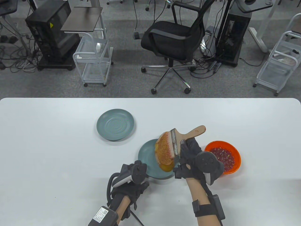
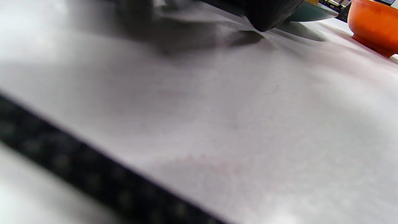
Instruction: Dip brush into ketchup and spread onto bread slice
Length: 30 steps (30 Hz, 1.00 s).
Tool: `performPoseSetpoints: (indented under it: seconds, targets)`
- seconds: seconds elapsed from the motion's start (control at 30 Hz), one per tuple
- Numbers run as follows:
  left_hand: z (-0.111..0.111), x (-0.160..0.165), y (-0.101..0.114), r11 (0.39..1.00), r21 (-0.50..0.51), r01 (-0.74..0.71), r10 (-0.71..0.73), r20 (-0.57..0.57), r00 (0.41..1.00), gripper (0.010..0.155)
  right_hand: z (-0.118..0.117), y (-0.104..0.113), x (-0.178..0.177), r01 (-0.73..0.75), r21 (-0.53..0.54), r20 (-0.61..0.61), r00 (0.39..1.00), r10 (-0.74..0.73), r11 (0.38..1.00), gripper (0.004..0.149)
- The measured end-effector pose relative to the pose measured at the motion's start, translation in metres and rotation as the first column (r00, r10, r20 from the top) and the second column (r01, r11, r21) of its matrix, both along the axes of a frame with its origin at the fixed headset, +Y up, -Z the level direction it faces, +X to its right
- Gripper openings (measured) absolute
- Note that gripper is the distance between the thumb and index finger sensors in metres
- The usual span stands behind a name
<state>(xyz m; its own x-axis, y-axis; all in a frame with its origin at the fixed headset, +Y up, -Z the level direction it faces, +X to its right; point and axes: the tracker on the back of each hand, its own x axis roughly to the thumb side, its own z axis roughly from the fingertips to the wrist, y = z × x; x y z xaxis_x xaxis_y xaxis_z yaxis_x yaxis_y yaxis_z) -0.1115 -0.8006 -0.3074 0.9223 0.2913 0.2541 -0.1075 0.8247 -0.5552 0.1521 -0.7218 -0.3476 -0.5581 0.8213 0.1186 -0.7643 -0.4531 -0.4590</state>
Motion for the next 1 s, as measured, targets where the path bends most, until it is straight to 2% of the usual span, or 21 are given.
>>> performPoseSetpoints:
  seconds: [0.07,0.17,0.33,0.4,0.47,0.57,0.63,0.77,0.87,0.93,1.0]
  targets:
    - [0.000,0.000,0.000,1.000,-0.002,-0.004,0.004,0.001,1.000,0.072,-0.005,-0.008,-0.008,0.050,-0.067,-0.019,0.999,-0.051,0.996,0.048]
    - [0.000,-0.001,0.000,1.000,-0.003,-0.009,0.009,0.003,1.000,0.072,-0.008,-0.014,-0.012,-0.020,-0.067,0.002,1.000,0.020,0.998,0.048]
    - [0.000,-0.001,0.000,1.000,-0.003,-0.007,0.007,0.007,1.000,0.072,-0.003,-0.002,-0.002,-0.255,0.038,0.110,0.962,0.250,0.966,0.048]
    - [0.000,-0.001,0.000,1.000,-0.001,0.001,-0.001,0.008,1.000,0.072,0.001,0.003,-0.001,-0.303,0.074,0.148,0.945,0.290,0.950,0.048]
    - [0.000,-0.001,0.000,1.000,0.001,0.005,-0.005,0.007,1.000,0.072,0.002,0.004,-0.004,-0.271,0.084,0.126,0.958,0.259,0.959,0.047]
    - [0.000,-0.002,0.000,1.000,-0.001,0.002,-0.002,0.006,1.000,0.072,-0.001,-0.006,-0.015,-0.071,0.028,0.031,0.997,0.070,0.997,0.047]
    - [0.000,-0.002,0.000,1.000,-0.001,0.001,-0.001,0.006,1.000,0.072,-0.003,-0.011,-0.022,-0.029,-0.012,0.008,1.000,0.029,1.000,0.047]
    - [0.000,-0.003,0.000,1.000,-0.002,-0.006,0.006,0.008,1.000,0.072,-0.003,-0.008,-0.021,-0.192,0.017,0.044,0.981,0.191,0.981,0.048]
    - [0.000,-0.003,0.000,1.000,0.000,-0.003,0.003,0.012,1.000,0.072,0.002,0.006,-0.014,-0.372,0.082,0.152,0.922,0.357,0.925,0.048]
    - [0.000,-0.002,0.000,1.000,0.000,-0.002,0.002,0.012,1.000,0.072,0.004,0.010,-0.010,-0.375,0.091,0.176,0.918,0.356,0.923,0.047]
    - [0.000,-0.002,0.000,1.000,0.001,0.003,-0.003,0.012,1.000,0.072,0.003,0.007,-0.010,-0.272,0.087,0.135,0.956,0.259,0.958,0.047]
